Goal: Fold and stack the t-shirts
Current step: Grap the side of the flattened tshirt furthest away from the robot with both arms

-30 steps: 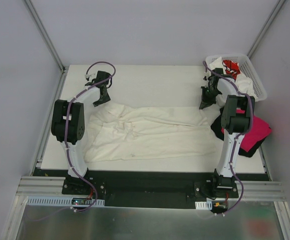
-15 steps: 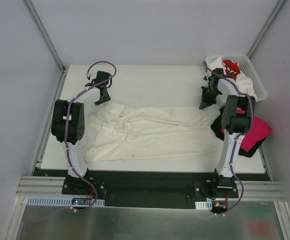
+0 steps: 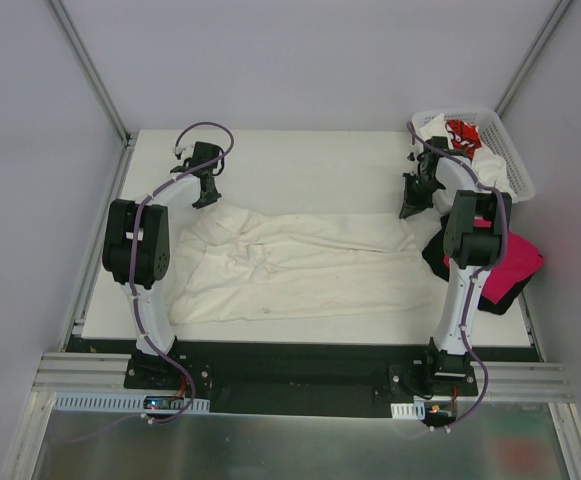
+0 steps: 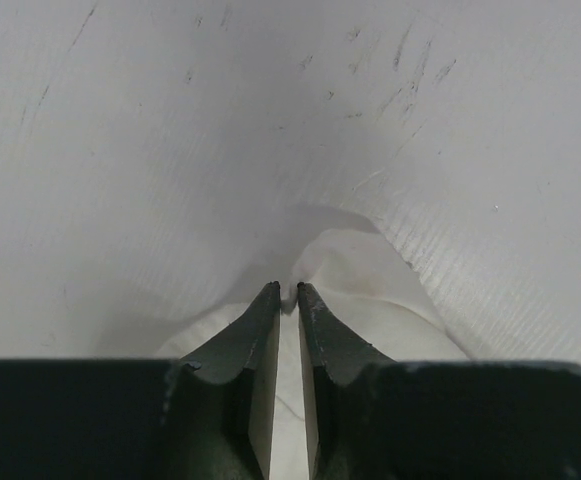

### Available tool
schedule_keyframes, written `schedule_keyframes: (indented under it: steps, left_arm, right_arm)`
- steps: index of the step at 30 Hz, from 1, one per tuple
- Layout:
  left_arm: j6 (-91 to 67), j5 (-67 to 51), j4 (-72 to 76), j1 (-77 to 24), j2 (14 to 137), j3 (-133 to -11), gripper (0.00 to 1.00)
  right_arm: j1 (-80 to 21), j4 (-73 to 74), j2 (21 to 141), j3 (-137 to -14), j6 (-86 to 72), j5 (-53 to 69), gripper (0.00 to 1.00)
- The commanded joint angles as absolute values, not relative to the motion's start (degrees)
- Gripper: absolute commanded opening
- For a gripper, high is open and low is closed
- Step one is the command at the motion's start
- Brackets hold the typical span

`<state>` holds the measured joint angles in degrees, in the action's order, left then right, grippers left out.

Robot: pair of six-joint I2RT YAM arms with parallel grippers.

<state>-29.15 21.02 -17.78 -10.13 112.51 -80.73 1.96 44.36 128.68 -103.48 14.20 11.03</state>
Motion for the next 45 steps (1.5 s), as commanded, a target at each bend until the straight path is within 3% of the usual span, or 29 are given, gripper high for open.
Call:
schedule_keyframes:
  steps: [1,4,45]
  left_arm:
    - [-29.0,20.5,-17.1,-10.2,111.8,-80.6,0.10]
    - [-29.1,20.9,-17.1,-10.2,111.6,-80.2,0.00]
    - [-30.4,26.3,-16.6,-10.3,98.6,-76.7,0.00]
  right_arm:
    - [5.3,46.1,127.8,-102.2,9.9,7.6,0.01]
    - [5.4,46.1,127.7,-102.2,9.9,7.6,0.01]
    - [4.0,43.5,116.4,-97.6,8.3,7.6,0.01]
